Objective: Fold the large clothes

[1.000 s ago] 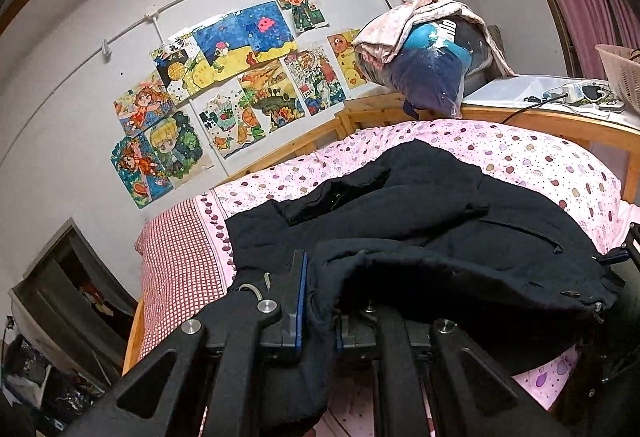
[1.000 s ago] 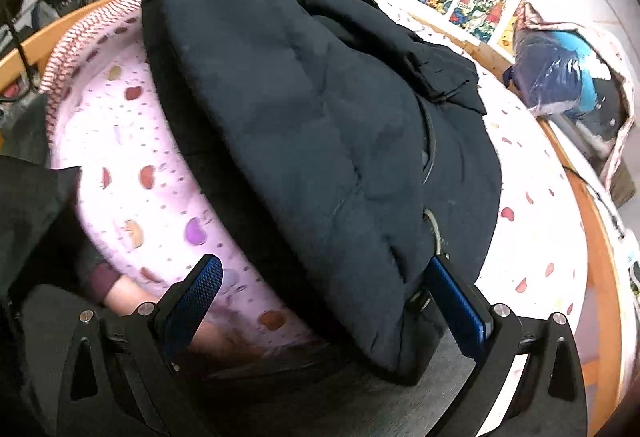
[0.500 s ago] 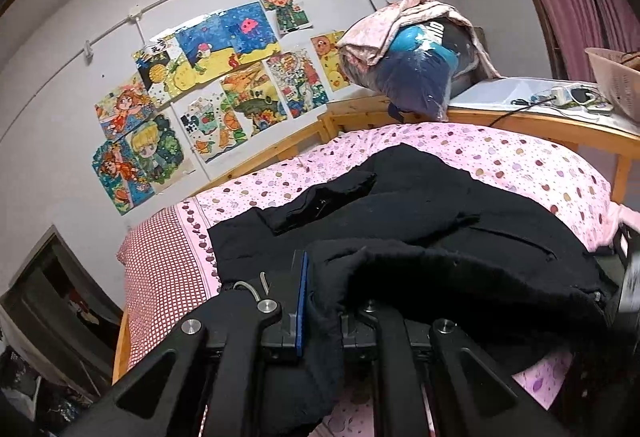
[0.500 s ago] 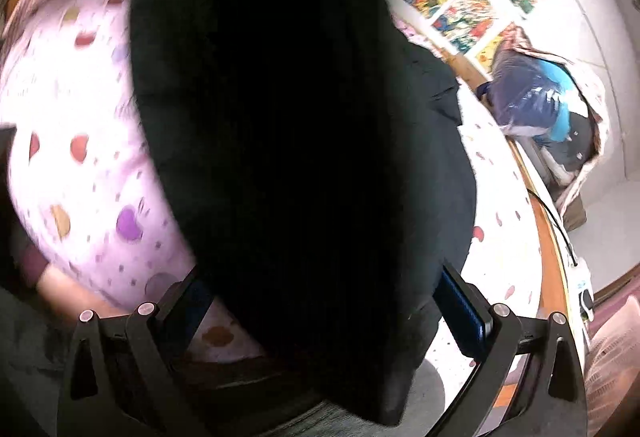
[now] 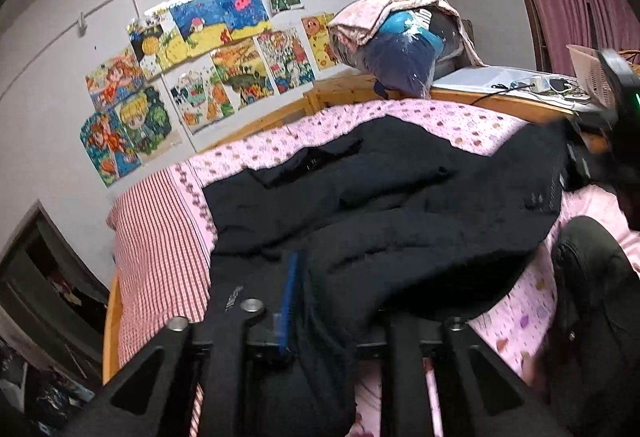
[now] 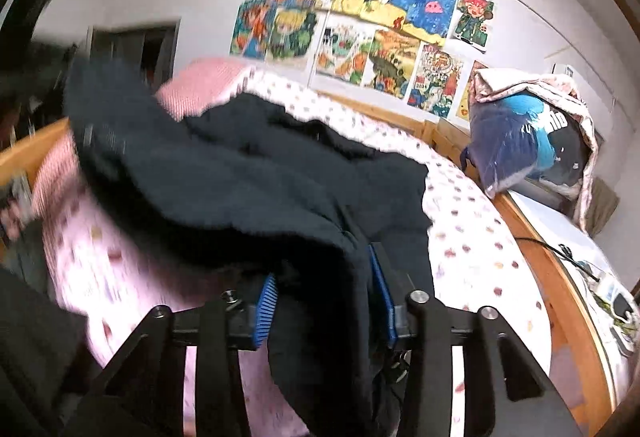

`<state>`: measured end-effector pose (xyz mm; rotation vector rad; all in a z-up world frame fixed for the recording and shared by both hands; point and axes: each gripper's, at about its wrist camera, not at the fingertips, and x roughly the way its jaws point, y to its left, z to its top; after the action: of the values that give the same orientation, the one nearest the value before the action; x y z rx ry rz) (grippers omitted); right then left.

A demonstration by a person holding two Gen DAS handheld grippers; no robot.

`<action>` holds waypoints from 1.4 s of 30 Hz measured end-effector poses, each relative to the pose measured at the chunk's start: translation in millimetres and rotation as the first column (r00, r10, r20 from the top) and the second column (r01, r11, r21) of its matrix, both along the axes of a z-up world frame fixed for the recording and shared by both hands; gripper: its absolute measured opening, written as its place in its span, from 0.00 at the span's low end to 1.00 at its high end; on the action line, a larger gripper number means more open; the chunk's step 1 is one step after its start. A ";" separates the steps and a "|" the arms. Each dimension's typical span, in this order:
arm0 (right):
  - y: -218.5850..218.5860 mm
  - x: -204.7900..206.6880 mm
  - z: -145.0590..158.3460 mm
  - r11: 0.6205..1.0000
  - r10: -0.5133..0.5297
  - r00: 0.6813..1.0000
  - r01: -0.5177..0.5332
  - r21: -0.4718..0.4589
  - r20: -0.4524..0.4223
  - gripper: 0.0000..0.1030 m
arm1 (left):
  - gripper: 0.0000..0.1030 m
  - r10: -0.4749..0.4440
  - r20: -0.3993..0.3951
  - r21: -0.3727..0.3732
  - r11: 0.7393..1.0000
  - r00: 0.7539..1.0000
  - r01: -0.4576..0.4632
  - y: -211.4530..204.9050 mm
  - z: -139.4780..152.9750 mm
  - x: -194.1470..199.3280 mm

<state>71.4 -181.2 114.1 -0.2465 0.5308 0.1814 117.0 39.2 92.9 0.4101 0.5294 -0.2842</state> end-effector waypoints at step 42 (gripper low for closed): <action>-17.6 33.6 26.4 0.998 0.031 0.999 -0.033 0.060 0.041 0.10 | 0.09 0.155 0.158 0.025 0.987 0.975 -0.161 -5.9 -27.9 -49.8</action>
<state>105.0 -198.8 140.5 -0.1992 0.4812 0.2230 67.2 33.3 65.0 0.4208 0.4124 -0.0878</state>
